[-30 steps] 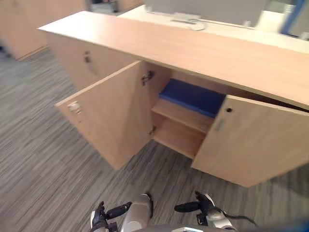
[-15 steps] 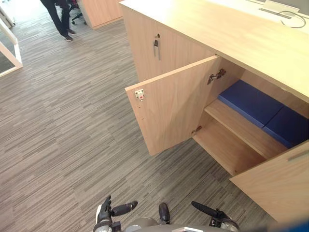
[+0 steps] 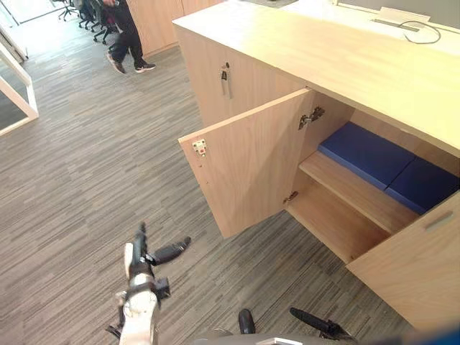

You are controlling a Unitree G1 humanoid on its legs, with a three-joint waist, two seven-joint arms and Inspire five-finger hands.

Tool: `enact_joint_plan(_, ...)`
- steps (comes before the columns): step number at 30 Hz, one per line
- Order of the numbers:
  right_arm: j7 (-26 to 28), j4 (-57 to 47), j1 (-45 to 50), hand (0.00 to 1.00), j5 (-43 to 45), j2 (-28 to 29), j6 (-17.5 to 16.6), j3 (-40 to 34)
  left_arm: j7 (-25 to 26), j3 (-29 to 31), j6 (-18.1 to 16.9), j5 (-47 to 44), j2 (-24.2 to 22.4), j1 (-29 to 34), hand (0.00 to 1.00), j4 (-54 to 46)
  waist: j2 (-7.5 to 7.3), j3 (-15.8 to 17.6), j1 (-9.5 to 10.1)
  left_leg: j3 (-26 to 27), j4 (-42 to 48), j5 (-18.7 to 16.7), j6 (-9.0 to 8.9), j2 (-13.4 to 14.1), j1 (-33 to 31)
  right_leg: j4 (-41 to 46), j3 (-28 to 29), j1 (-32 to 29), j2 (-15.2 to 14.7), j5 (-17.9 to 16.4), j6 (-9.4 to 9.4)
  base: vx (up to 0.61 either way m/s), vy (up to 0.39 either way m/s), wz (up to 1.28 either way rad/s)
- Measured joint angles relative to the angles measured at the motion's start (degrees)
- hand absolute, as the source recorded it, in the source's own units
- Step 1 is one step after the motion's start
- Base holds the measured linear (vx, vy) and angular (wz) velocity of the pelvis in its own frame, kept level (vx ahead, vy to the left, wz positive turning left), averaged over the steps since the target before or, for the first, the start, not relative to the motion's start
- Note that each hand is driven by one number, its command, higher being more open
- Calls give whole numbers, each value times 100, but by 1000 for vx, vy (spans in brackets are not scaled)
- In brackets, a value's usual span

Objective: Walk over to the cabinet, pick up the folder, carry it to the office cabinet, place the folder inside the office cabinet, then close the office cabinet door

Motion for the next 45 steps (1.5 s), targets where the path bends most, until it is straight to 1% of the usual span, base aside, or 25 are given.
enact_joint_plan(4,161,-50,19,100,-3,-7,2,-95,161,478,1,-23,488,-393,100,45,32,-8,-61,185,0,-68,-90,153,127,7,165,10,108,127,-206,22,-10,-27)
enact_joint_plan(8,235,-50,24,100,-2,15,30,-389,122,550,53,-355,959,-795,100,347,35,-6,-97,284,1,-90,-114,208,250,10,227,83,135,149,-240,33,-19,-18)
enact_joint_plan(13,376,-49,46,100,2,49,45,-696,-134,543,130,-712,1694,-1300,100,1091,48,-9,-92,499,2,-164,-222,356,467,19,461,184,223,188,-277,23,-42,-24)
enact_joint_plan(16,404,-44,93,100,6,42,60,-976,-408,284,149,-1342,2090,-1724,100,1761,66,-16,-103,513,5,-157,-244,420,480,36,488,182,277,193,-280,23,-72,-6)
enact_joint_plan(18,414,-38,158,100,9,39,99,-1130,-720,-245,164,-2040,2453,-2055,100,2284,75,-22,-105,514,8,-151,-277,505,506,97,518,169,337,216,-313,33,-70,-3)
enact_joint_plan(19,422,-37,172,100,9,31,118,-1141,-806,-402,166,-2193,2535,-2125,100,2384,79,-25,-107,514,10,-151,-286,528,509,116,537,158,354,227,-331,49,-74,-5)
enact_joint_plan(22,473,-37,225,100,29,1,170,-1159,-1214,-1239,232,-2683,2769,-2658,100,2914,89,-51,-102,512,36,-139,-315,628,504,260,655,61,415,250,-358,50,-56,-6)
enact_joint_plan(23,485,-34,225,100,65,-4,179,-1159,-1314,-1418,265,-2772,2813,-2767,100,3036,97,-63,-101,512,38,-137,-317,653,503,282,673,47,433,265,-375,55,-60,-12)
enact_joint_plan(24,499,-33,227,100,126,-23,180,-1152,-1491,-1728,316,-2851,2865,-2941,100,3240,145,-116,-109,513,40,-131,-327,744,478,404,751,-58,489,324,-412,61,-53,-16)
enact_joint_plan(25,527,-35,236,100,260,-48,184,-1161,-1621,-1919,402,-2913,2857,-3078,100,3392,232,-174,-151,501,44,-114,-349,909,450,772,854,-271,556,394,-430,66,-53,-22)
enact_joint_plan(26,556,-44,238,100,301,-98,185,-1160,-1573,-1901,435,-2993,2840,-3148,100,3545,311,-180,-164,492,45,-106,-358,1045,445,1116,920,-525,554,323,-479,42,-63,-27)
enact_joint_plan(27,631,-59,233,100,357,-188,175,-1096,-1578,-1885,488,-3057,2910,-3199,100,3711,419,-178,-174,457,48,-59,-428,1286,457,1040,916,-731,634,-116,-466,-11,-105,-17)
enact_joint_plan(28,651,-80,245,100,416,-206,167,-1031,-1577,-1934,531,-3075,3001,-3332,100,3941,428,-171,-178,427,48,14,-539,1434,487,179,879,-743,677,-75,-402,-29,-126,4)
enact_joint_plan(29,655,-63,282,100,435,-170,172,-1010,-1585,-2084,605,-3085,3147,-3444,100,4055,264,-241,-170,397,48,31,-617,1383,486,-594,856,-721,585,449,-399,-22,-121,26)
enact_joint_plan(30,657,-31,329,100,437,-128,179,-996,-1601,-2240,635,-3087,3268,-3526,100,4099,88,-265,-169,382,50,-10,-742,1299,497,-750,889,-822,412,1099,-377,21,-132,55)
enact_joint_plan(31,651,108,367,100,439,-102,182,-992,-1616,-2459,639,-3088,3277,-3592,100,4185,53,-280,-226,221,48,-58,-924,1330,521,-577,858,-833,365,1003,-103,47,-178,42)
enact_joint_plan(32,661,182,386,100,440,-166,184,-992,-1637,-2612,659,-3091,3258,-3596,100,4297,110,-309,-186,220,48,14,-953,1392,517,-578,885,-832,431,1006,-149,43,-213,32)
enact_joint_plan(34,678,176,373,100,440,-258,181,-898,-1635,-2661,670,-3089,3235,-3600,100,4474,230,-321,-179,245,48,-46,-1061,1471,485,-663,937,-845,537,993,-191,-1,-143,-7)
enact_joint_plan(35,680,175,375,100,441,-262,179,-883,-1635,-2667,672,-3077,3234,-3619,100,4537,238,-321,-180,263,48,-44,-1071,1485,485,-663,954,-852,552,999,-201,-26,-61,-15)
enact_joint_plan(37,684,175,392,100,442,-263,180,-865,-1613,-2669,674,-3048,3235,-3647,100,4627,218,-315,-180,311,48,-43,-1084,1503,511,-662,1007,-855,565,1015,-225,-25,-24,-13)
enact_joint_plan(39,688,175,452,100,442,-228,180,-857,-1611,-2708,672,-2825,3241,-3698,100,4632,137,-316,-179,332,48,-44,-1085,1468,505,-661,1031,-878,543,1046,-229,-40,18,-6)
enact_joint_plan(41,701,175,511,100,439,-200,177,-798,-1609,-2967,671,-2646,3288,-3764,100,4615,52,-320,-178,337,48,-44,-1084,1421,497,-662,1036,-891,476,1074,-195,-41,52,0)
enact_joint_plan(43,734,175,581,100,435,-183,174,-709,-1607,-3749,678,-2275,3500,-3763,100,4361,-9,-330,-166,332,48,-54,-1066,1355,479,-665,1031,-905,413,1104,-146,-45,78,5)
enact_joint_plan(44,764,174,651,100,424,-183,169,-645,-1653,-4477,691,-1862,3783,-3761,100,4010,-29,-331,-129,323,48,-61,-1053,1311,463,-664,1017,-914,356,1125,-112,-52,100,10)
enact_joint_plan(45,782,179,697,100,410,-182,164,-663,-1831,-5208,708,-1547,4114,-3754,100,3556,-33,-330,-99,314,48,-75,-1017,1249,449,-665,984,-913,287,1155,-62,-51,112,12)
